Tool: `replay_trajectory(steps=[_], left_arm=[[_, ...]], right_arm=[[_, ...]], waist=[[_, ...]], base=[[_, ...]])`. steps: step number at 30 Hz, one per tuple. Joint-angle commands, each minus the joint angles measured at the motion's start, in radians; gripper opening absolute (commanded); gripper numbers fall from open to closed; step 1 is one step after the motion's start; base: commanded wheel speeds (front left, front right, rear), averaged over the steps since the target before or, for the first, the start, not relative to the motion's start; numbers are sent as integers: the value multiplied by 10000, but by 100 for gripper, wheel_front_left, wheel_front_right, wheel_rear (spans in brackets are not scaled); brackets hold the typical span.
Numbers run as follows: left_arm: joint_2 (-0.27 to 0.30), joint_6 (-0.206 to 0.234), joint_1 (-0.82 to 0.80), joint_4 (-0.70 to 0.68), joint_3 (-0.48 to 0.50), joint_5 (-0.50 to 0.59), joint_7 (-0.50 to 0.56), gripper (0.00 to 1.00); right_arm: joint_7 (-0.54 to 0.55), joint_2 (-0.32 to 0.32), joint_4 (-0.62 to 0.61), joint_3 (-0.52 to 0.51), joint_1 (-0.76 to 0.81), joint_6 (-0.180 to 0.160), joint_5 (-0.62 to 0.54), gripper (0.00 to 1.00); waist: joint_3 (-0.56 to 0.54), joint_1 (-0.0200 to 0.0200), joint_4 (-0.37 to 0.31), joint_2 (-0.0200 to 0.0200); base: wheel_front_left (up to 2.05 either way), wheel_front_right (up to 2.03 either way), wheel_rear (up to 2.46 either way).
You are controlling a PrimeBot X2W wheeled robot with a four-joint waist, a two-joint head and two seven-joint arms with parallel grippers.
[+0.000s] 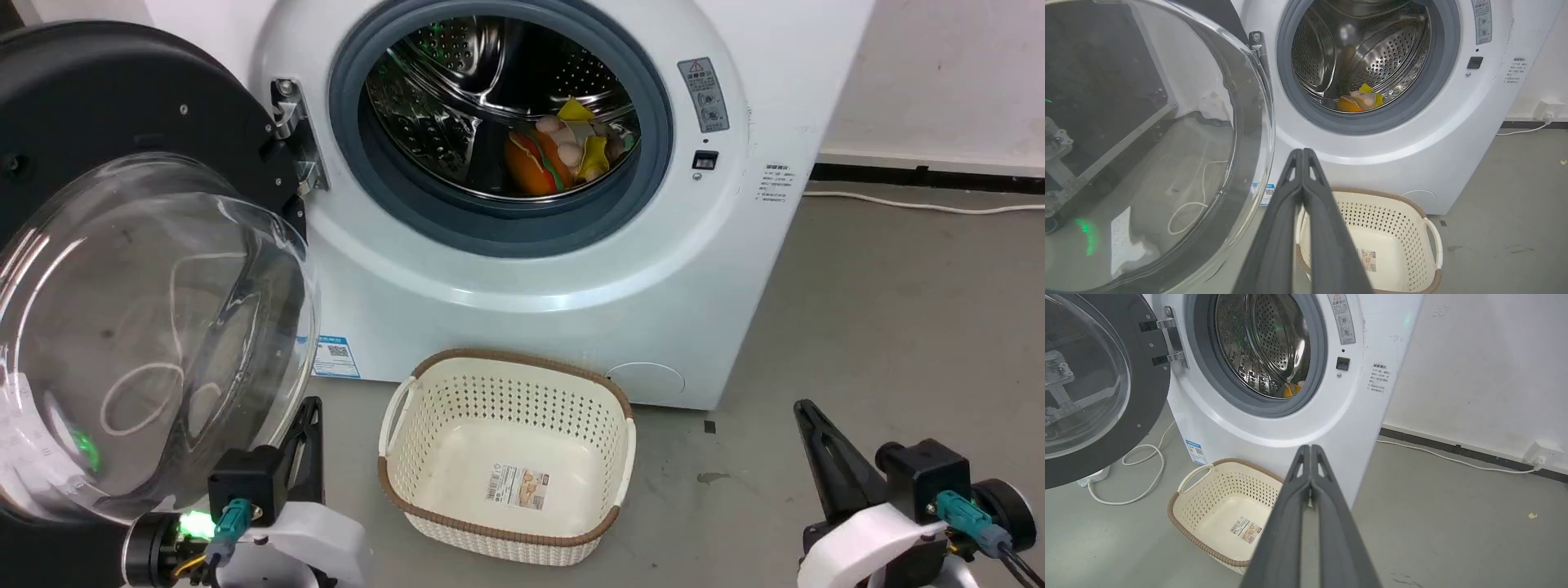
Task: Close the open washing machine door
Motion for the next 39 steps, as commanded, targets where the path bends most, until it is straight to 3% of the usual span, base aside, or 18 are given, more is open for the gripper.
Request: replay_trajectory(steps=[1, 39], left_arm=[[-3, 20, 134, -45, 7, 26, 3, 0], [-3, 20, 134, -45, 7, 26, 3, 0]], right_arm=[[3, 49, -57, 3, 46, 8, -74, 0], [3, 49, -57, 3, 46, 8, -74, 0]], waist=[[0, 0, 0, 0], [0, 0, 0, 0]], base=[[0, 0, 0], [0, 0, 0]])
